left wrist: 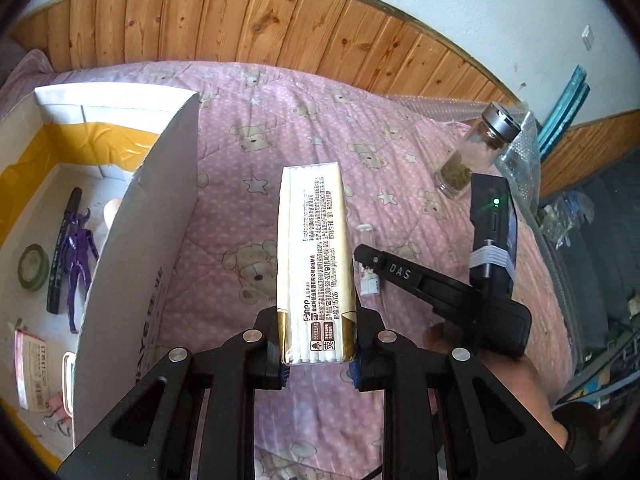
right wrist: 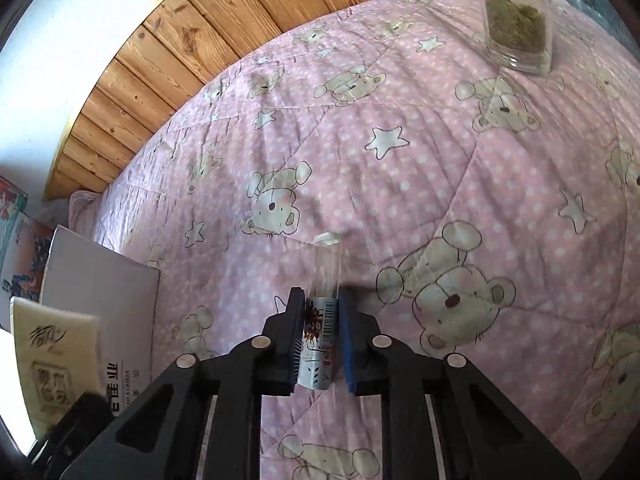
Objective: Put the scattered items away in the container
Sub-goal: 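Grasp the tissue pack with the left tool while the right tool grasps the glass tube, then lift the tissue pack and glass tube and carry them over the box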
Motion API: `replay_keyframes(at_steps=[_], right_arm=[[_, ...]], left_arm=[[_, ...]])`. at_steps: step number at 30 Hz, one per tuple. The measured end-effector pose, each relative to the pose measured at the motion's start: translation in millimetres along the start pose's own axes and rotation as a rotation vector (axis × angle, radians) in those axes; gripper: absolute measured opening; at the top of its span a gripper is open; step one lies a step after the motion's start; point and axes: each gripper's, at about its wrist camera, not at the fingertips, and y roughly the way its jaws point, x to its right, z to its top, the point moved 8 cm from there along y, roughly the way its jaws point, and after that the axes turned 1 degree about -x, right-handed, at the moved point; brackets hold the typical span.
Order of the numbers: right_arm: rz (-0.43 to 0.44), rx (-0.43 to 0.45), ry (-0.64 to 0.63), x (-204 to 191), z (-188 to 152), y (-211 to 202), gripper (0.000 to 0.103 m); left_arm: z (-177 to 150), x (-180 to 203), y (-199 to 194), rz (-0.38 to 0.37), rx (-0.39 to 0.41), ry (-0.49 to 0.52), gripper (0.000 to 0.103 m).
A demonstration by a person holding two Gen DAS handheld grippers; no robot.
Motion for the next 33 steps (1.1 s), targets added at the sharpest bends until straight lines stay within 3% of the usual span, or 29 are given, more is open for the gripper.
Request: replay_keyframes(at_steps=[24, 33], right_arm=[[0.102, -0.003, -0.073, -22, -95, -76, 0.016], [0.150, 0.006, -0.095, -38, -117, -103, 0.016]], left_arm=[[-76, 2, -66, -0.043, -0.006, -0.015, 0.022], [-88, 5, -84, -0.046, 0.008, -0.011, 0.022]])
